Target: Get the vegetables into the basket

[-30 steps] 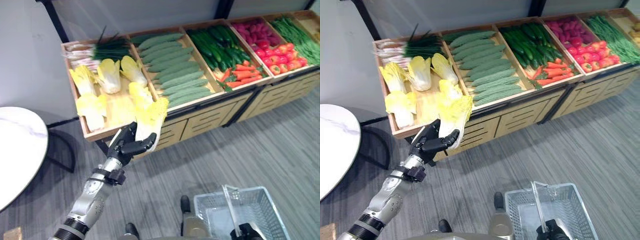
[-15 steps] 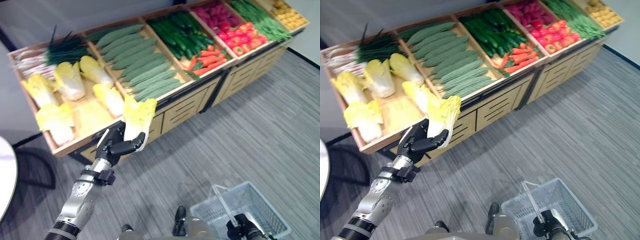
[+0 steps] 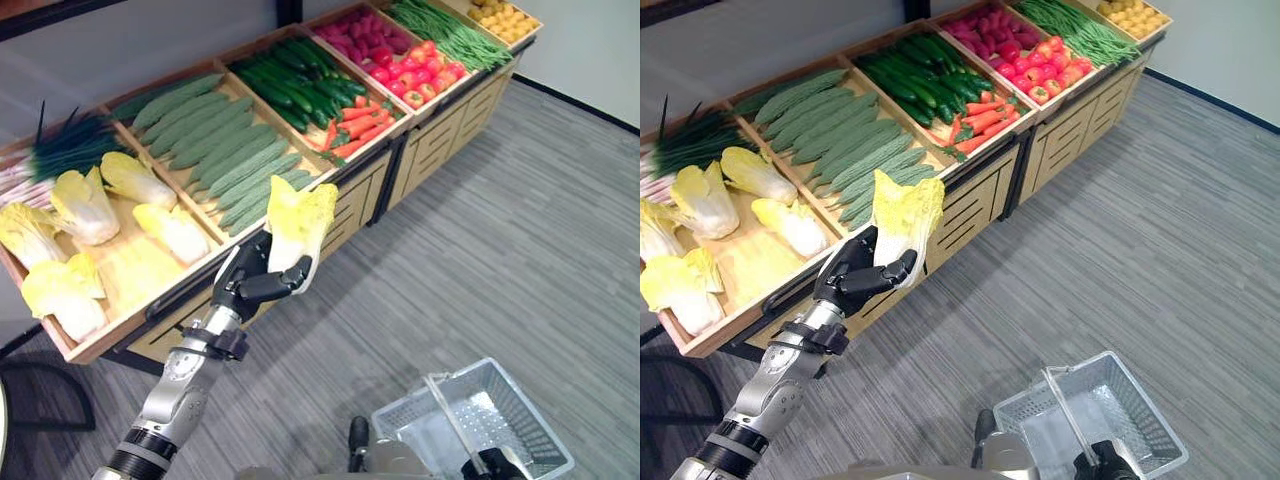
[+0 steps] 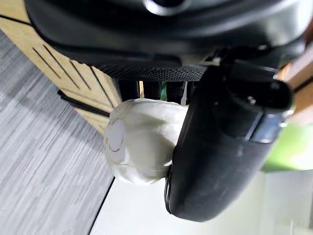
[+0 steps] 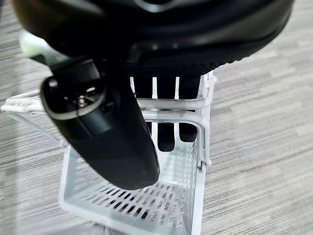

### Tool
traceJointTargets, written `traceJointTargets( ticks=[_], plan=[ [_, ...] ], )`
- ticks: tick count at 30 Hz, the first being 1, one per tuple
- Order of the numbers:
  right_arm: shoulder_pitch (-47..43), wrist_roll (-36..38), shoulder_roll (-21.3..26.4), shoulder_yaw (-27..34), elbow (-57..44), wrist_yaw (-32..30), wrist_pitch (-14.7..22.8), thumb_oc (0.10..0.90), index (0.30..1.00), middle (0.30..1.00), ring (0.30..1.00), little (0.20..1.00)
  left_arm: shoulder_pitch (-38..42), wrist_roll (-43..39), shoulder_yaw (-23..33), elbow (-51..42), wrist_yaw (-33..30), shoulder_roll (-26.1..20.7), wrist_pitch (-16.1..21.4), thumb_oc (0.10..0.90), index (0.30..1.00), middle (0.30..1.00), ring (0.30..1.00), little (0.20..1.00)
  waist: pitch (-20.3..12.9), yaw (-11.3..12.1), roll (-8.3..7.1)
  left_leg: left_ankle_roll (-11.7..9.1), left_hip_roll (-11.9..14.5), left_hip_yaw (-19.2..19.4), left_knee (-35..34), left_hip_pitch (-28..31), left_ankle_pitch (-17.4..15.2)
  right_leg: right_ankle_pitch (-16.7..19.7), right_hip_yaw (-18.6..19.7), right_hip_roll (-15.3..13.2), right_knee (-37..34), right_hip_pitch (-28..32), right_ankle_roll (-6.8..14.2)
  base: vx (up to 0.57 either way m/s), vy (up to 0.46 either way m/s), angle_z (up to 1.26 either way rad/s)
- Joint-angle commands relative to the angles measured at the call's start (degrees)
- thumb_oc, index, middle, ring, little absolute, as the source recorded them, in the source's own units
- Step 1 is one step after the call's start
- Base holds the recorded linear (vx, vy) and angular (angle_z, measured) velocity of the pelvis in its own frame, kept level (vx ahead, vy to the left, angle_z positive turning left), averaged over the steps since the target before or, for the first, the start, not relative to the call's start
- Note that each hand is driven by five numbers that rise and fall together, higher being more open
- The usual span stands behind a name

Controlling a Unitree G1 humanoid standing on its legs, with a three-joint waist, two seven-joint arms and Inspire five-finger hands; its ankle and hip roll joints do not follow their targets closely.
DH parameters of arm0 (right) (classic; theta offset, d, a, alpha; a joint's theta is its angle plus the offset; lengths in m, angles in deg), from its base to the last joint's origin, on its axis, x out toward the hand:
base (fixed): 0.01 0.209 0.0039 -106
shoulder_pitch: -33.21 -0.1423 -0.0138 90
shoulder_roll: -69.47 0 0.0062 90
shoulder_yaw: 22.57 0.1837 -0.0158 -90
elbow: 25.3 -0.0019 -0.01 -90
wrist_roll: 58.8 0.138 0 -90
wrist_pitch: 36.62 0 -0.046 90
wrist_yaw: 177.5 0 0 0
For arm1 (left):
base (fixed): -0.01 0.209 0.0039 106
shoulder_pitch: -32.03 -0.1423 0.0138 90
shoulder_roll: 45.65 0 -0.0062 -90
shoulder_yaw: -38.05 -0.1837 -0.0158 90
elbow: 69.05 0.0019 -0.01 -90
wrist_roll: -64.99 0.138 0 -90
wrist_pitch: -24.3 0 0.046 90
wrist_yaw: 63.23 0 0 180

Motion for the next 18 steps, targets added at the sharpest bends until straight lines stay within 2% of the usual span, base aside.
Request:
traceJointTargets(
  ticks=[1, 4, 9, 10, 15, 18],
  plan=[
    [-0.3, 2.4, 3.6, 0.6, -0.7, -2.4, 0.4, 0.400, 0.300, 0.300, 0.300, 0.300, 5.3, 1.4, 2.2, -8.3, 0.6, -0.3, 6.3, 0.400, 0.300, 0.300, 0.300, 0.300, 1.4, 2.0, -0.43, 2.9, -2.3, -10.7, -11.5, -5.5, 7.7, -7.6, 2.1, -3.9, 2.9, 3.6, 7.8, 0.05, 0.070, -1.13],
    [-0.6, 2.5, 4.2, 0.4, -0.8, -2.3, 0.7, 0.400, 0.300, 0.300, 0.300, 0.300, 5.3, 1.1, 2.5, -8.8, 0.4, -0.4, 6.7, 0.400, 0.300, 0.300, 0.300, 0.300, 1.2, 2.5, -0.25, 3.2, -2.6, -13.8, -14.0, -6.0, 8.6, -7.3, 3.6, -4.2, 3.1, 3.2, 8.4, 0.07, 0.118, -0.96],
    [-0.2, 2.7, 3.7, 1.2, -0.4, -2.1, 0.4, 0.400, 0.300, 0.300, 0.300, 0.300, 6.3, 0.2, 1.3, -8.8, 1.2, -0.4, 6.3, 0.400, 0.300, 0.300, 0.300, 0.300, 0.7, 1.5, -0.27, 4.4, -4.6, -11.4, -15.2, -4.3, 7.2, -7.0, 4.9, -6.5, 3.8, 3.2, 9.9, 0.06, 0.253, -0.55],
    [-0.6, 2.0, 2.8, 0.6, -0.5, -1.7, 0.2, 0.400, 0.300, 0.300, 0.300, 0.300, 6.1, 0.2, 1.0, -9.1, 1.2, -1.1, 6.6, 0.400, 0.300, 0.300, 0.300, 0.300, 0.2, 1.4, -1.57, 5.7, -6.5, -8.9, -14.8, -3.6, 5.4, -4.8, 7.5, -8.2, 3.4, 1.9, 11.4, 0.02, 0.251, -0.10],
    [-0.9, 2.1, 1.8, 0.4, -1.8, -1.8, 0.1, 0.400, 0.300, 0.300, 0.300, 0.300, 6.6, -0.1, 1.1, -8.5, 1.4, -2.1, 7.1, 0.400, 0.300, 0.300, 0.300, 0.300, 0.4, 1.4, -2.92, 7.2, -8.6, -6.2, -13.7, -3.7, 3.6, -1.8, 10.0, -10.2, 3.9, -0.7, 13.2, -0.01, 0.230, -0.28],
    [-1.3, 2.1, 1.2, 0.5, -2.0, -1.8, -0.2, 0.400, 0.300, 0.300, 0.300, 0.300, 6.8, 0.4, 0.8, -7.3, 1.2, -2.0, 7.3, 0.400, 0.300, 0.300, 0.300, 0.300, 0.6, 1.2, -3.47, 8.1, -10.0, -3.9, -14.6, -2.7, 3.0, 3.4, 10.9, -11.4, 4.0, -2.7, 14.6, -0.04, 0.174, -0.34]
  ],
)
